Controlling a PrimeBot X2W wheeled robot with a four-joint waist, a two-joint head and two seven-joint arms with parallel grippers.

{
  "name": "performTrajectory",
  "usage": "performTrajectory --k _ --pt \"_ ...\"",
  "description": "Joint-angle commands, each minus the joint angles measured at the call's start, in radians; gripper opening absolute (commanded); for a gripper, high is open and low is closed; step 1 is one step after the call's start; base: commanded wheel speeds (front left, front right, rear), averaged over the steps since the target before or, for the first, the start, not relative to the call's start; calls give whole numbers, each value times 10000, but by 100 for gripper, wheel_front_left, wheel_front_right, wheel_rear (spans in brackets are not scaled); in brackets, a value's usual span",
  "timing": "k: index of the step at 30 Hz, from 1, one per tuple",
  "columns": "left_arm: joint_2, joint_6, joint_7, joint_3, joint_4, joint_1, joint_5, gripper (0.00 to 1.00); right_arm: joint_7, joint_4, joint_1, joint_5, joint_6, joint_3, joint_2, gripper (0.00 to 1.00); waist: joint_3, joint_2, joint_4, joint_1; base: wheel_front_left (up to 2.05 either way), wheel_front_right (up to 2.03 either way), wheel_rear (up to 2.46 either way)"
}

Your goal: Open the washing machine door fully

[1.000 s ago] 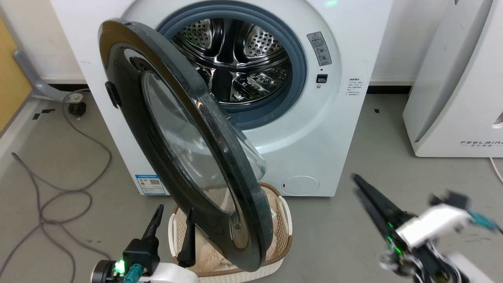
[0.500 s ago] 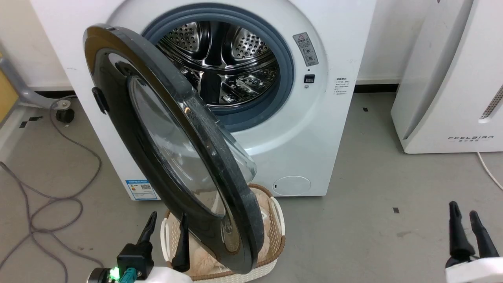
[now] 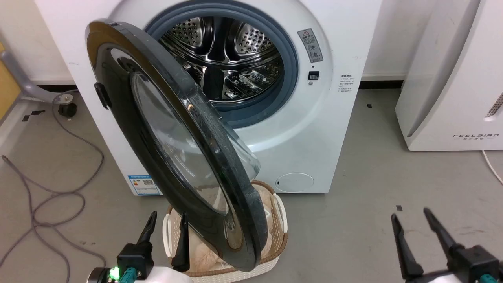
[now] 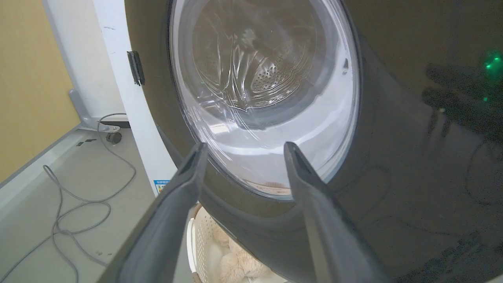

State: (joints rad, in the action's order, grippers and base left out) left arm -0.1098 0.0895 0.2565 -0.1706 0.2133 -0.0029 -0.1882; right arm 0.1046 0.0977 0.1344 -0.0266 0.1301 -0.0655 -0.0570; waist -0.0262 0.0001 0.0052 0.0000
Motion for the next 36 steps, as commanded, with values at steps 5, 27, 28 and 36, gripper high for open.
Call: performTrajectory --k 5,27,28,36 --pt "-64 -10 52 -27 5 -84 -26 6 -25 -331 451 -111 6 55 64 100 9 -1 59 0 0 0 0" --pt "-265 197 -126 144 -3694 -1037 414 0 114 -889 419 -551 6 130 67 100 -89 -1 120 0 0 0 0" --pt "-272 224 -178 135 -3955 -1181 461 0 114 -892 419 -542 6 135 67 100 -88 -1 120 0 0 0 0" --pt "-67 334 -492 -224 -5742 -2518 707 0 172 -991 394 -695 6 79 68 100 -81 -1 99 0 0 0 0"
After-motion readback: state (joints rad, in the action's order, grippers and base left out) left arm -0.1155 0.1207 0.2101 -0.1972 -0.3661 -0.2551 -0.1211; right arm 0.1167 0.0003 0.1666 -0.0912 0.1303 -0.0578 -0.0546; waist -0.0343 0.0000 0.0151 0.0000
